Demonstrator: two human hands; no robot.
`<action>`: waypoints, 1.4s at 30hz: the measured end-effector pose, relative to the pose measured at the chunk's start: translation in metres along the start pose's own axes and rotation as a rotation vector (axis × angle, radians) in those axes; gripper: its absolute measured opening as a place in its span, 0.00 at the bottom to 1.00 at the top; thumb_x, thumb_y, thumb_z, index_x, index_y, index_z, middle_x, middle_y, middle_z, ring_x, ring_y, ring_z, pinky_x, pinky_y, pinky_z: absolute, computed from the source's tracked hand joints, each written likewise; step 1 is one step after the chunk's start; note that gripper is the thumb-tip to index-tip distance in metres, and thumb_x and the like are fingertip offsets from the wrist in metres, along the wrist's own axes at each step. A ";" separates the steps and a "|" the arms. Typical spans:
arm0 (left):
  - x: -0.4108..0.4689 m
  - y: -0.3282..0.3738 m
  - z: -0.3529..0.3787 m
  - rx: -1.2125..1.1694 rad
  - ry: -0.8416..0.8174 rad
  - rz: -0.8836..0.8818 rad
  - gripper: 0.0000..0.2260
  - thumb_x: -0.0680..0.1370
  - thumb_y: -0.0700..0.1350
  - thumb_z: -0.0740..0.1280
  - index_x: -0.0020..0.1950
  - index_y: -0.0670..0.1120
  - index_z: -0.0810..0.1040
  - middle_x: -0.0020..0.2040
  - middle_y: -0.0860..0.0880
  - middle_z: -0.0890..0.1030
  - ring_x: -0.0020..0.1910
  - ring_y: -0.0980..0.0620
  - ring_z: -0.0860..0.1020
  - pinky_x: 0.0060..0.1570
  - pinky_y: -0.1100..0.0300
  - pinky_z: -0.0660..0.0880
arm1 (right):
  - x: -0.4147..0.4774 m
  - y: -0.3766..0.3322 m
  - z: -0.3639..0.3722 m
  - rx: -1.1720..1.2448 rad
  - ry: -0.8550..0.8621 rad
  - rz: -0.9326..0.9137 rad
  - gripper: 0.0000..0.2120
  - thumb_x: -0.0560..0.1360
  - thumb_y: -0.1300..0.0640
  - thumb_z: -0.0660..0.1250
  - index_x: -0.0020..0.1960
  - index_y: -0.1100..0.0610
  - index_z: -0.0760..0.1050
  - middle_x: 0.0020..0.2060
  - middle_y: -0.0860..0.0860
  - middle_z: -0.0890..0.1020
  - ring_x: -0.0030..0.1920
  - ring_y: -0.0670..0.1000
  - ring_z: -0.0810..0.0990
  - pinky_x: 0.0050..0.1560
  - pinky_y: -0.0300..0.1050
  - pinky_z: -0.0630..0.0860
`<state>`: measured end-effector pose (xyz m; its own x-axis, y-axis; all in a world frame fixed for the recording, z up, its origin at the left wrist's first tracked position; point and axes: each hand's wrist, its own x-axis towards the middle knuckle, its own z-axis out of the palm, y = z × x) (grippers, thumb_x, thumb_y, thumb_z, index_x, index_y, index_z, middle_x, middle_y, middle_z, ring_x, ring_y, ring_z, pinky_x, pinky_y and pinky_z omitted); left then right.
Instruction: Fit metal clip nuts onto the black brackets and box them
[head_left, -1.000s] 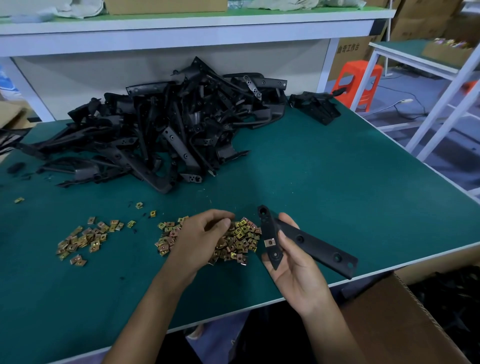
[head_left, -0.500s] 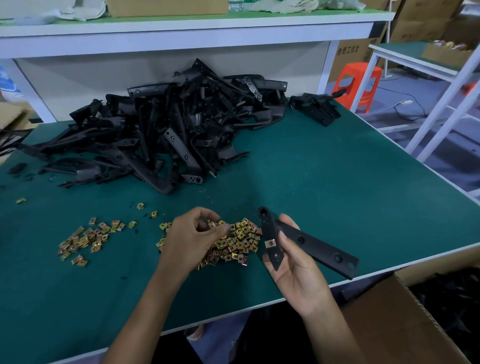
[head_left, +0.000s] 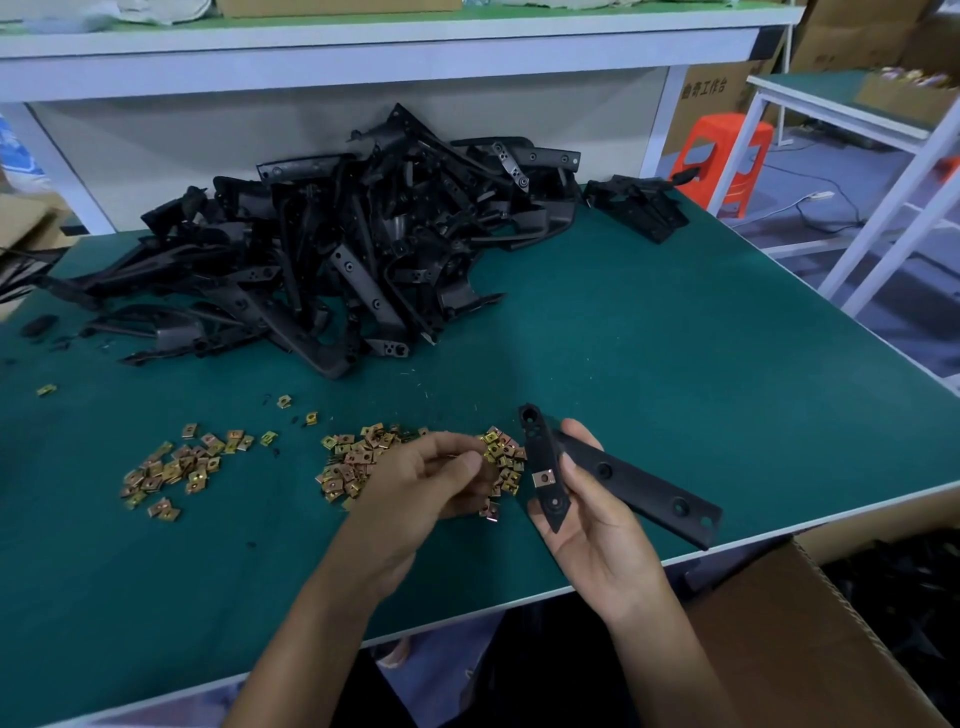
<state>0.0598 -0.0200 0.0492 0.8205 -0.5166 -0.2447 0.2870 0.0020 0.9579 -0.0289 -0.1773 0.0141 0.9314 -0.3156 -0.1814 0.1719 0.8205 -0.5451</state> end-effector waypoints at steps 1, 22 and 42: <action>-0.002 -0.002 0.005 -0.020 -0.014 0.001 0.06 0.81 0.36 0.67 0.53 0.42 0.82 0.41 0.45 0.85 0.39 0.53 0.82 0.39 0.63 0.79 | 0.000 0.000 0.000 0.001 -0.002 0.000 0.15 0.77 0.62 0.66 0.56 0.49 0.85 0.55 0.54 0.86 0.49 0.49 0.86 0.41 0.41 0.82; 0.007 0.006 0.035 -0.180 0.114 -0.007 0.06 0.77 0.33 0.70 0.50 0.43 0.80 0.42 0.45 0.83 0.41 0.50 0.81 0.44 0.57 0.78 | 0.003 0.004 -0.008 -0.121 -0.065 -0.012 0.18 0.77 0.63 0.67 0.64 0.48 0.79 0.63 0.59 0.82 0.57 0.54 0.84 0.56 0.48 0.81; 0.001 -0.005 0.005 0.032 0.003 -0.047 0.16 0.69 0.45 0.74 0.56 0.46 0.83 0.51 0.43 0.87 0.47 0.47 0.84 0.51 0.50 0.80 | -0.020 0.010 0.002 -0.304 -0.042 -0.026 0.19 0.77 0.63 0.71 0.66 0.50 0.79 0.57 0.59 0.84 0.46 0.57 0.81 0.44 0.46 0.82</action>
<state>0.0571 -0.0246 0.0451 0.8081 -0.5129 -0.2896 0.3090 -0.0495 0.9498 -0.0455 -0.1615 0.0144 0.9416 -0.3091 -0.1335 0.0975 0.6299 -0.7705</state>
